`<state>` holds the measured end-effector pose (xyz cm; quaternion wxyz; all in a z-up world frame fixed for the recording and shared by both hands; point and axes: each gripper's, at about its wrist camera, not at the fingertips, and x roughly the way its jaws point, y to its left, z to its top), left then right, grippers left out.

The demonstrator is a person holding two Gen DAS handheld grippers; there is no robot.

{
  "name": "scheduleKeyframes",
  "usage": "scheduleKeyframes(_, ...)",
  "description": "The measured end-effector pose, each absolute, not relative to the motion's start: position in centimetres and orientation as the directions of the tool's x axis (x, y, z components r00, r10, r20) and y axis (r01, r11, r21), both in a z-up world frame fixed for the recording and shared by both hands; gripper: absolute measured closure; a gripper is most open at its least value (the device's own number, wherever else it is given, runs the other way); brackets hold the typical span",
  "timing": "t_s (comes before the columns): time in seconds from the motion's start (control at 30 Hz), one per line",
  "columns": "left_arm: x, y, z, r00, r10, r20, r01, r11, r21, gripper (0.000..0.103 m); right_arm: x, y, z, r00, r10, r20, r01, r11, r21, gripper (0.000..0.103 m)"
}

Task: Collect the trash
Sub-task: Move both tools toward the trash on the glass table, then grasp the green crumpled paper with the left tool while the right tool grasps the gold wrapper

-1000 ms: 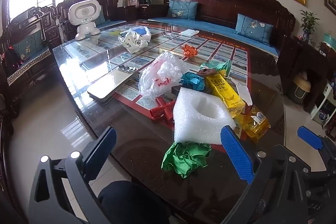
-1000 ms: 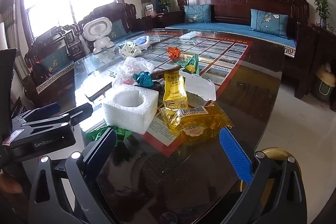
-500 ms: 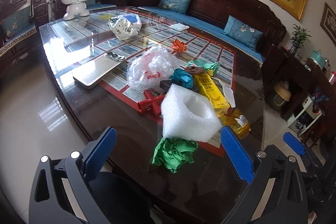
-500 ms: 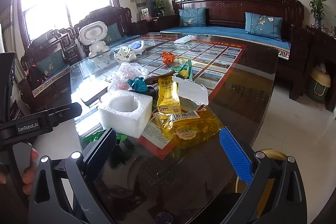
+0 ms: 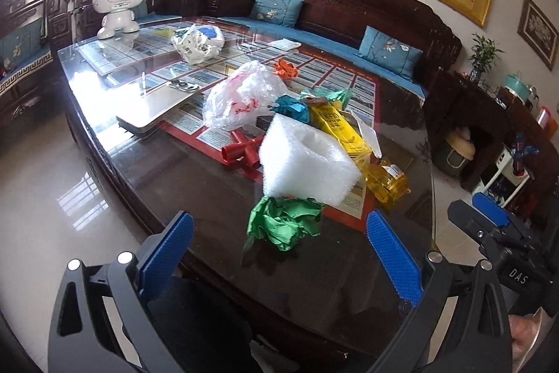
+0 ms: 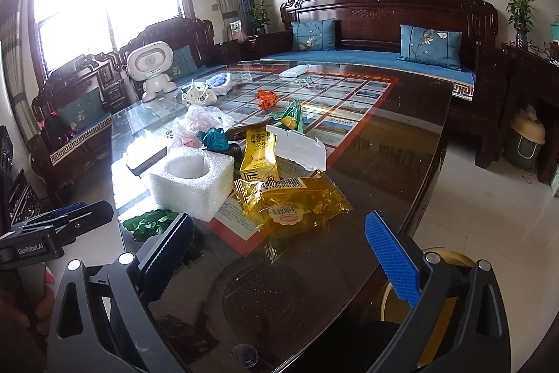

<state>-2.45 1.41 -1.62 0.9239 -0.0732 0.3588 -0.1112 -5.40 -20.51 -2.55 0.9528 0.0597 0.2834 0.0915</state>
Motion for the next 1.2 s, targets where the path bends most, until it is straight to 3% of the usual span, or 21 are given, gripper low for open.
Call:
scheduleKeyframes(0.2,-2.0,-0.5,-2.2,0.691,-0.28,-0.666,0.205,0.96,-0.191,0.004,-5.5,-20.8,-2.4,0.823,0.206,-0.529,-0.135,0.976,0.17,0.008)
scheduleKeyframes(1.2,1.1,-0.8,-5.4,0.63,-0.224,-0.743,0.162,0.974,-0.157,0.004,-3.9,-20.9,-3.6,0.795,0.207,-0.571,-0.128,0.976,0.176,0.008)
